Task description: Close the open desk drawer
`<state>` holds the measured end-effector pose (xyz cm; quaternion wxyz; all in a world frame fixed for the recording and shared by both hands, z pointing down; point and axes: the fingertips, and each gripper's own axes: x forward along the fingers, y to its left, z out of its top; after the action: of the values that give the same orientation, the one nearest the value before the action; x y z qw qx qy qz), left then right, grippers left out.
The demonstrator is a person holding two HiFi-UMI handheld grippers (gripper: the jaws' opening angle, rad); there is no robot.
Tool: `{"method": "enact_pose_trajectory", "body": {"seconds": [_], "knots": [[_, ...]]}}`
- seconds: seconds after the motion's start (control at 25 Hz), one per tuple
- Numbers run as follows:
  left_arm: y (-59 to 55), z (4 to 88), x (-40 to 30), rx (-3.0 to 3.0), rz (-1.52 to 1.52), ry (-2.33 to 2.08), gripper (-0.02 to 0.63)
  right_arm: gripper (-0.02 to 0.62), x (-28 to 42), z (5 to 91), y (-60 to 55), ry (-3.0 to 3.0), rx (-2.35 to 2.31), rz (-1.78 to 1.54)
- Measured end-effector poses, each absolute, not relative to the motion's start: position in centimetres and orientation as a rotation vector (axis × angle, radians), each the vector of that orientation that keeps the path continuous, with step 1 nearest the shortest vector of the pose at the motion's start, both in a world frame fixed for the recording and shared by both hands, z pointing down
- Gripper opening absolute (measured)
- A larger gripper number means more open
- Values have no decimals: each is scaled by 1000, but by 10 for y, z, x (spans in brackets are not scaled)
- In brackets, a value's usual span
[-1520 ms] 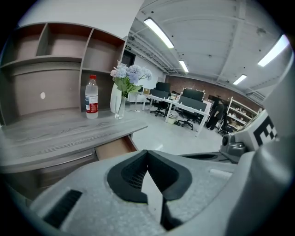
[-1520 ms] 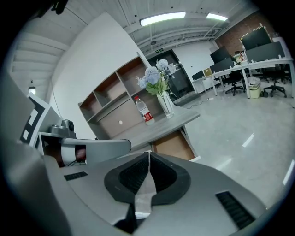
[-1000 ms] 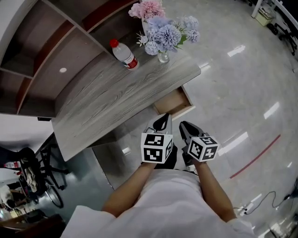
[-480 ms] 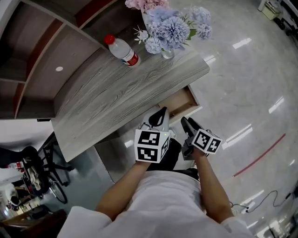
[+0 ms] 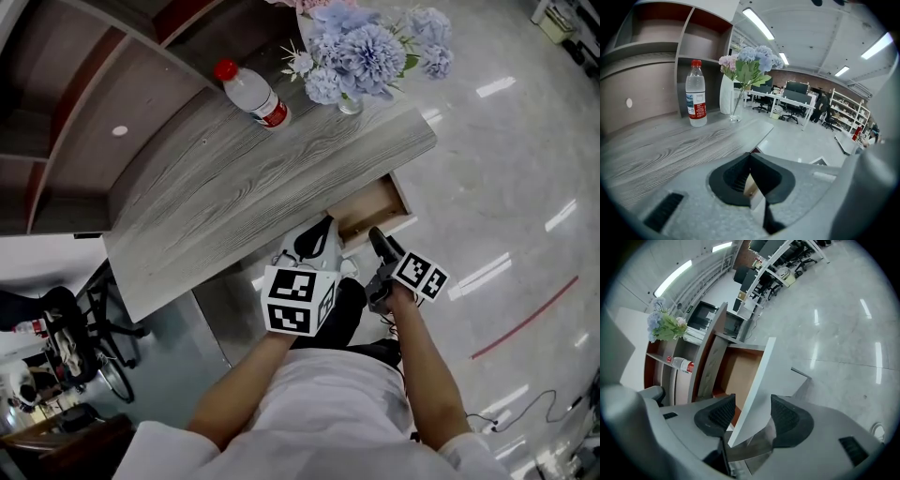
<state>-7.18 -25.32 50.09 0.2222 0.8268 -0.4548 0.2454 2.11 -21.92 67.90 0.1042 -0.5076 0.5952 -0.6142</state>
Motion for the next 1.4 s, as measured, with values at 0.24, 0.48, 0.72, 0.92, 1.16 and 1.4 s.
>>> {"method": "enact_pose_trajectory", "body": {"seconds": [0.24, 0.48, 0.72, 0.92, 1.16, 1.4], "knots": [[-251, 504, -78, 2272, 702, -1253, 2, 158, 24, 683, -222, 1705, -1544, -1804], [-250, 499, -74, 2273, 669, -1257, 2, 147, 24, 658, -223, 1667, -1504, -1788], [-246, 493, -66, 2291, 648, -1254, 2, 147, 22, 634, -228, 1668, -1454, -1760], [-244, 491, -68, 2287, 642, -1260, 2, 149, 20, 623, -234, 1698, -1442, -1736], [-243, 490, -71, 2287, 649, -1263, 2, 147, 19, 622, -240, 1713, -1435, -1731], [-248, 490, -75, 2286, 648, -1268, 2, 149, 13, 622, -255, 1723, -1415, -1726]]}}
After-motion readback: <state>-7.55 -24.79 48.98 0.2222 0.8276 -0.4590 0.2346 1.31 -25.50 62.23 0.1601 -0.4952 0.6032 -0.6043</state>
